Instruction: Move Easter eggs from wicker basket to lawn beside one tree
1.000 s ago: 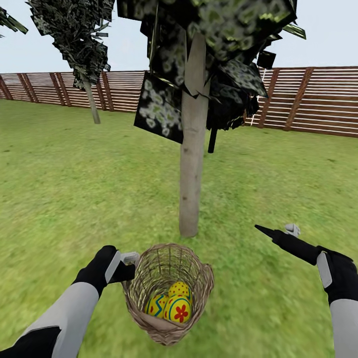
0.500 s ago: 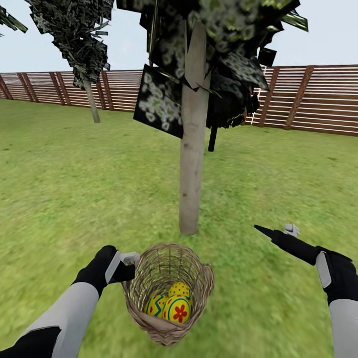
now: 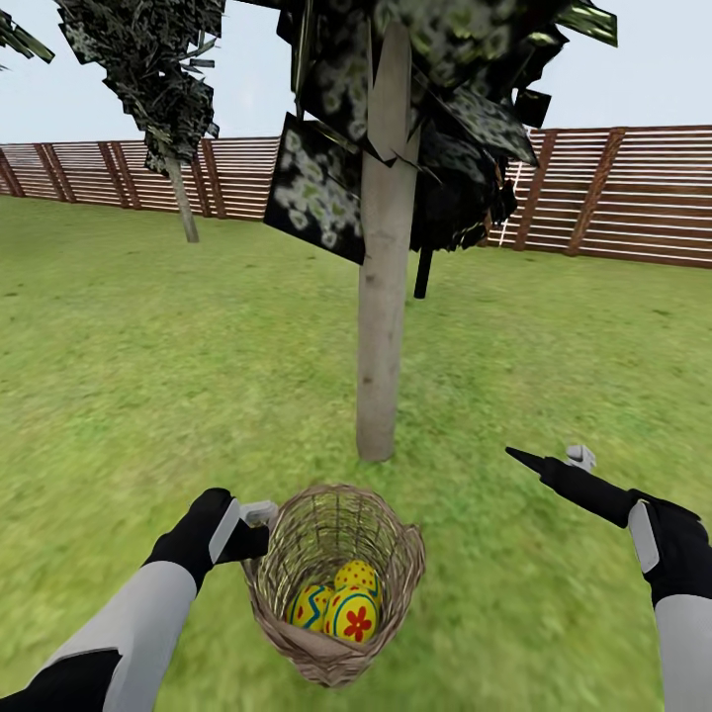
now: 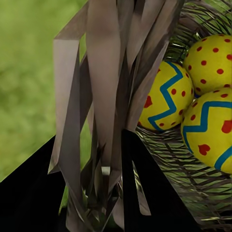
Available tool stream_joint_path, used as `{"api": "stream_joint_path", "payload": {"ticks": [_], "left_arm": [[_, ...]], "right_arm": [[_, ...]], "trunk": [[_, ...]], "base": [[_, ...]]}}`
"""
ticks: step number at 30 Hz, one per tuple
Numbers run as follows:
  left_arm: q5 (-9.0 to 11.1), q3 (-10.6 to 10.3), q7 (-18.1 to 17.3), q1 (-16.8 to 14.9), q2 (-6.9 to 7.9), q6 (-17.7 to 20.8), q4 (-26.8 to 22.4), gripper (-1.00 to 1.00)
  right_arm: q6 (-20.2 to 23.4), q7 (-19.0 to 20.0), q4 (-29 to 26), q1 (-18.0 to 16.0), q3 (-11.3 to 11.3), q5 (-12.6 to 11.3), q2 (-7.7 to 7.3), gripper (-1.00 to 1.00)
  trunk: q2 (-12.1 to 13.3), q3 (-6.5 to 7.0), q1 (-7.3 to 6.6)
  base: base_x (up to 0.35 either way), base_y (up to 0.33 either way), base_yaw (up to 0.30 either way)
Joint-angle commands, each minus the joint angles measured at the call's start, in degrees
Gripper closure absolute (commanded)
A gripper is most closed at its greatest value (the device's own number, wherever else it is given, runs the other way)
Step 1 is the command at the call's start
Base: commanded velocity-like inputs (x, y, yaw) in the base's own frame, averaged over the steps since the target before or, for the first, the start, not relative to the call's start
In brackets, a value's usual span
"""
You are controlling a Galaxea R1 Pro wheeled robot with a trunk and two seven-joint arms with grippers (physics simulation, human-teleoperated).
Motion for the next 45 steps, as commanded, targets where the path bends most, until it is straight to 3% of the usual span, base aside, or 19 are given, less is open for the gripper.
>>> {"api": "stream_joint_path", "payload": {"ticks": [1,9,15,19,20,22,24,33,41,45], "left_arm": [[0.93,0.38,0.25,-0.04,-0.08,0.22,-0.07,1.00],[0.93,0.38,0.25,-0.04,-0.08,0.23,-0.09,1.00],[0.93,0.38,0.16,-0.03,-0.06,0.20,0.03,1.00],[0.93,0.38,0.16,-0.02,-0.04,0.20,0.03,1.00],[0.93,0.38,0.16,-0.02,-0.04,0.21,0.03,1.00],[0.93,0.38,0.16,-0.03,-0.07,0.20,0.03,1.00],[0.93,0.38,0.16,-0.04,-0.04,0.18,0.03,1.00],[0.93,0.38,0.25,-0.04,-0.08,0.14,-0.06,1.00],[0.93,0.38,0.25,-0.03,-0.06,0.14,0.03,1.00],[0.93,0.38,0.25,-0.02,-0.07,0.14,0.02,1.00]], "right_arm": [[0.48,0.05,0.01,-0.03,-0.06,-0.34,0.00,-1.00],[0.48,0.05,0.01,-0.03,-0.06,-0.34,0.00,-1.00],[0.58,0.11,-0.03,-0.04,-0.06,-0.10,-0.14,-1.00],[2.51,0.17,-0.73,-0.12,0.45,0.19,-0.62,-1.00],[2.61,0.24,-0.76,-0.12,0.75,0.21,-1.31,-1.00],[2.73,3.81,-0.83,-0.12,2.28,0.33,-2.40,-1.00],[2.76,5.66,-0.87,-0.12,2.54,0.44,-2.55,-1.00],[2.67,6.03,-0.89,-0.12,2.25,0.07,-2.55,-1.00],[2.72,6.03,-0.84,-0.12,2.53,0.21,-2.49,-1.00],[2.28,5.64,-0.95,-0.12,5.89,0.65,-1.86,-1.00]], "trunk": [[-0.44,-0.23,0.21],[-0.84,-0.41,0.43],[-0.84,-0.41,0.43],[-0.84,-0.41,0.43],[-0.84,-0.41,0.43],[-0.84,-0.41,0.43],[-0.84,-0.41,0.43],[-0.84,-0.41,0.43],[-4.05,-1.85,2.19],[-5.65,-2.56,3.07]], "base": [[0.000,0.000,0.000],[0.008,0.000,0.000],[0.284,0.000,0.000],[0.326,0.000,0.000],[0.326,0.000,0.000],[0.326,0.000,0.000],[0.286,0.000,0.000],[0.018,0.000,0.000],[0.000,0.000,0.000],[0.000,0.000,0.000]]}}
